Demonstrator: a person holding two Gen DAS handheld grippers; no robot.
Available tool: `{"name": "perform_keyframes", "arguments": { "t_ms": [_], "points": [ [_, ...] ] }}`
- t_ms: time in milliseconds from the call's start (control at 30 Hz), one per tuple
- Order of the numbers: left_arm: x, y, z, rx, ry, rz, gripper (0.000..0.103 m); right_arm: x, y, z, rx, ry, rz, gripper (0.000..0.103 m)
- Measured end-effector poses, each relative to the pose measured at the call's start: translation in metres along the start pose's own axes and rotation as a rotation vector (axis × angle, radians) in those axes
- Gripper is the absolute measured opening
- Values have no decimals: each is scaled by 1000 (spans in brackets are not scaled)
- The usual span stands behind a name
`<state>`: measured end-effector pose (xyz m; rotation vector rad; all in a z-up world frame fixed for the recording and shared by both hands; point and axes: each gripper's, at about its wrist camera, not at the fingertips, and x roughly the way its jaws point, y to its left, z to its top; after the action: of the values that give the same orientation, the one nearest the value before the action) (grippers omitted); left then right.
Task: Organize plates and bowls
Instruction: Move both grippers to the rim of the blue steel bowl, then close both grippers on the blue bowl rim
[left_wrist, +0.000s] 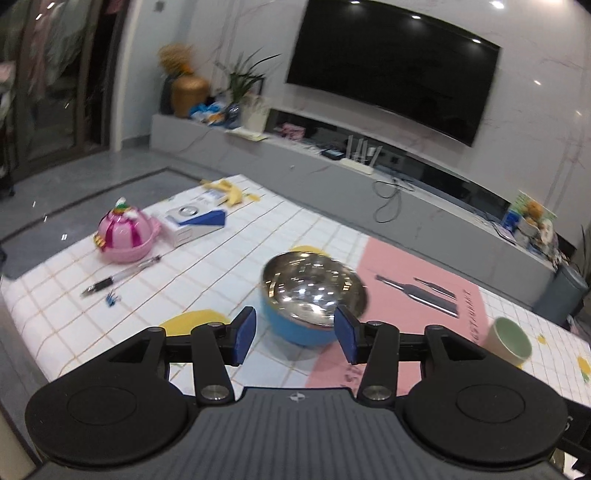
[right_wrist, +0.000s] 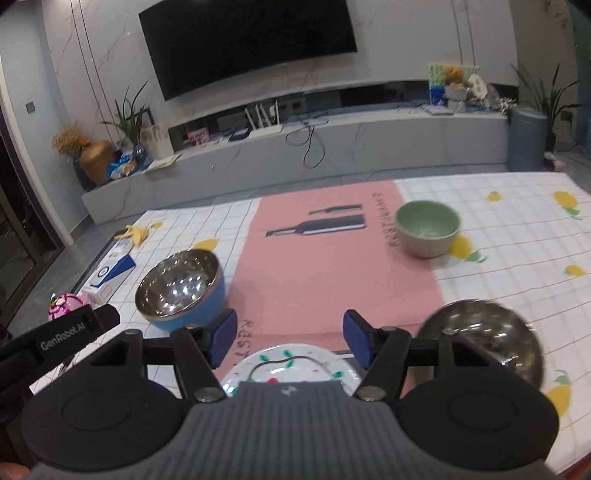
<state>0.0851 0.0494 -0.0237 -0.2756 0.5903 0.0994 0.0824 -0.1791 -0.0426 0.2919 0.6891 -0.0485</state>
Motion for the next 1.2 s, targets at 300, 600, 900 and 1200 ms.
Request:
{"name": "perform_keyframes", "arguments": {
  "t_ms": [300, 600, 900, 1200],
  "points": [
    [36, 28, 7, -99, 45, 14, 62, 53, 19, 4, 29, 77, 6, 64],
    [89, 31, 31, -66, 92, -2, 59, 105, 54, 20, 29, 105, 34, 63],
    [134, 29, 33, -37, 168, 7, 36, 149, 75, 27, 0, 170, 23, 53],
    [146, 24, 31, -12, 203, 30, 14, 170, 74, 26, 45, 229, 55, 23]
  ]
}}
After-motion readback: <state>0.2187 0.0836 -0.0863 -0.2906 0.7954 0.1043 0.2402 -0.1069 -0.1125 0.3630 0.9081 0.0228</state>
